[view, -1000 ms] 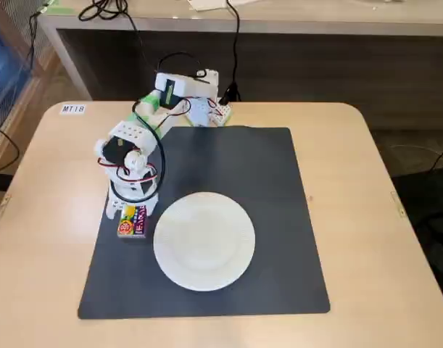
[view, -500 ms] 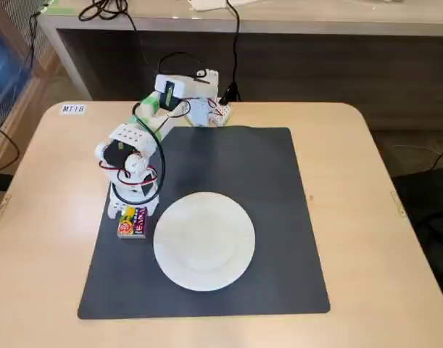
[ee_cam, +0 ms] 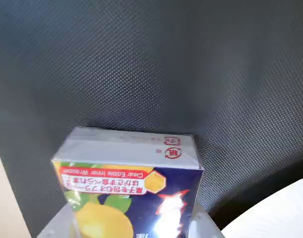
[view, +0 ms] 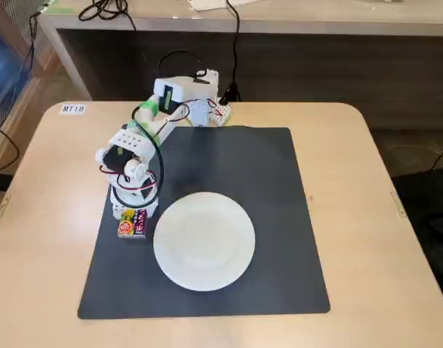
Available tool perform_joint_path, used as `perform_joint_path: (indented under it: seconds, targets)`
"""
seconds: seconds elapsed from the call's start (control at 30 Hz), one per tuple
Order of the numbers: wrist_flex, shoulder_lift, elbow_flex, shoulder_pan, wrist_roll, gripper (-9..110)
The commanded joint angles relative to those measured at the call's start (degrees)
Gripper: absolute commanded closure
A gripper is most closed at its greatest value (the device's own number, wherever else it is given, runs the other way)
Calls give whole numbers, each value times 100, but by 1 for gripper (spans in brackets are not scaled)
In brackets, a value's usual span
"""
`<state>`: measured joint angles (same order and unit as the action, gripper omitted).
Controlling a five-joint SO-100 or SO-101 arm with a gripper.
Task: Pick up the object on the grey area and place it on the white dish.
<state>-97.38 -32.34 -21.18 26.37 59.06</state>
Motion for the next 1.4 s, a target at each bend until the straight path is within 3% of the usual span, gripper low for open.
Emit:
perform_joint_path:
  seconds: [0.0, 0.53, 1.1, 1.37]
  targets:
    - [9, -35, 141, 44, 62, 86]
    - [0, -747, 246, 79, -255, 87]
    - [0, -1336, 325, -158, -563, 96]
    - [9, -1459, 1020, -510, -1433, 94]
